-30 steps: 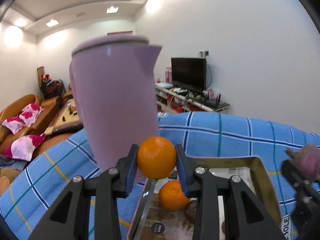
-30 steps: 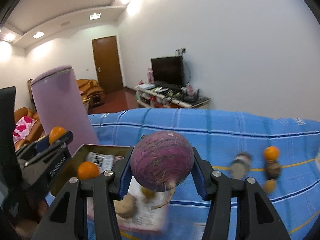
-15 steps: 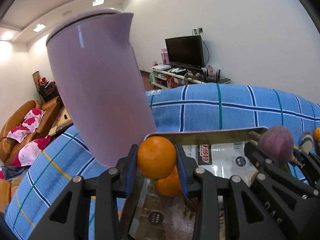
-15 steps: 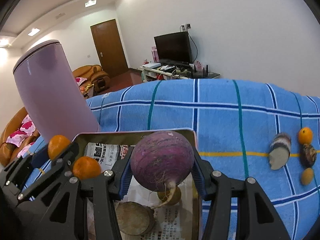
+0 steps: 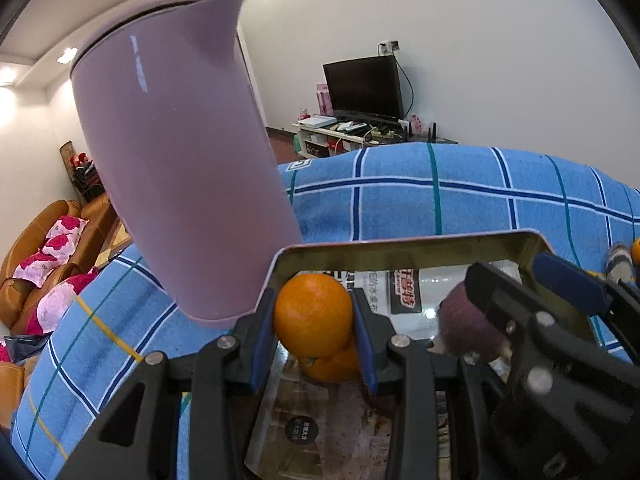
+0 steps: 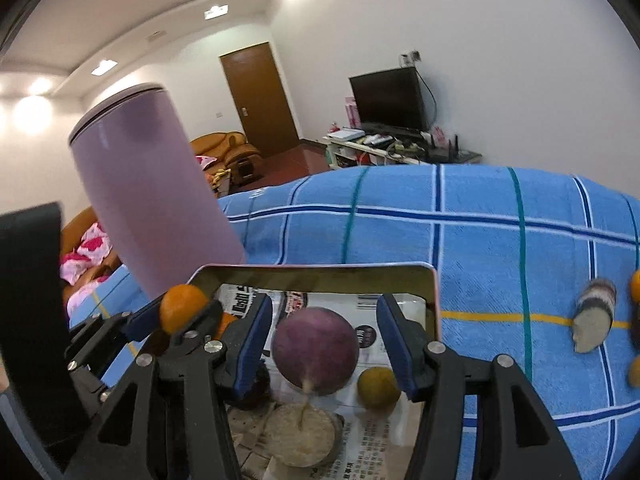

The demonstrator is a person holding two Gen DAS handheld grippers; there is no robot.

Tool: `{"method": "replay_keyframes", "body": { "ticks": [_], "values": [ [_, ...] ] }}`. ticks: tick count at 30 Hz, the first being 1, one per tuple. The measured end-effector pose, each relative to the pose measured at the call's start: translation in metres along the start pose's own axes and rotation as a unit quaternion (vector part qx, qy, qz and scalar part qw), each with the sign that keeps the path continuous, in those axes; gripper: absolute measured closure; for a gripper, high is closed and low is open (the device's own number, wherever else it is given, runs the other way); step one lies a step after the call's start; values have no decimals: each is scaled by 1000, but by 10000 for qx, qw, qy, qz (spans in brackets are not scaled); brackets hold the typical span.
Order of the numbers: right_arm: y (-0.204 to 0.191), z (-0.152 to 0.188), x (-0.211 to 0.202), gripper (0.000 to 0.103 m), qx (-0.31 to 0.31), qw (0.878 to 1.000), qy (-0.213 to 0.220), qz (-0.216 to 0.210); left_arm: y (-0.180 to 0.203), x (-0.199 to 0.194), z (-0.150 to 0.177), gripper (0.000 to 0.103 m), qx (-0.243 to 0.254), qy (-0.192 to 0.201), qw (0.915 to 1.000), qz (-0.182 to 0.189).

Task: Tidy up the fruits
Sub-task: 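Carry the orange with the left tool while the right tool carries the turnip over the tin, then open the right tool over the tin while the left tool releases the orange into it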

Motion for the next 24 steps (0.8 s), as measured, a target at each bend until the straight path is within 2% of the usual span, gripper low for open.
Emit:
{"method": "replay_keyframes", "body": {
  "ticks": [5, 10, 19, 21, 23, 24],
  "values": [
    [18, -7, -21, 46, 235, 9980, 454, 382, 0, -1, -1, 65, -79, 42, 9999, 126],
    [49, -11, -42, 39, 509, 9906, 792, 991, 12, -3, 0, 65, -63, 93, 9988, 485],
    [60, -7, -52, 38, 647, 9867, 878, 1204, 19, -1, 0, 62, 13, -14, 9984, 570],
    [60, -5, -52, 37, 637, 9868, 854, 1220, 18, -1, 1, 53, 4, -34, 9986, 525],
    [59, -3, -53, 36, 620, 9867, 868, 1225, 15, -2, 0, 33, -75, -1, 9987, 509],
    [58, -3, -54, 35, 609, 9864, 892, 1243, 14, -2, 0, 29, -116, 18, 9986, 508]
  ]
}}
Point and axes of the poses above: each gripper's, at about its wrist camera, not at the fingertips, and x roughly the way its jaws point, y to its right, z to its underside, the point moved 7 cm from there along x, roughly the way its jaws point, and after that the axes turned 10 degrees about z, right-handed, at the moved point
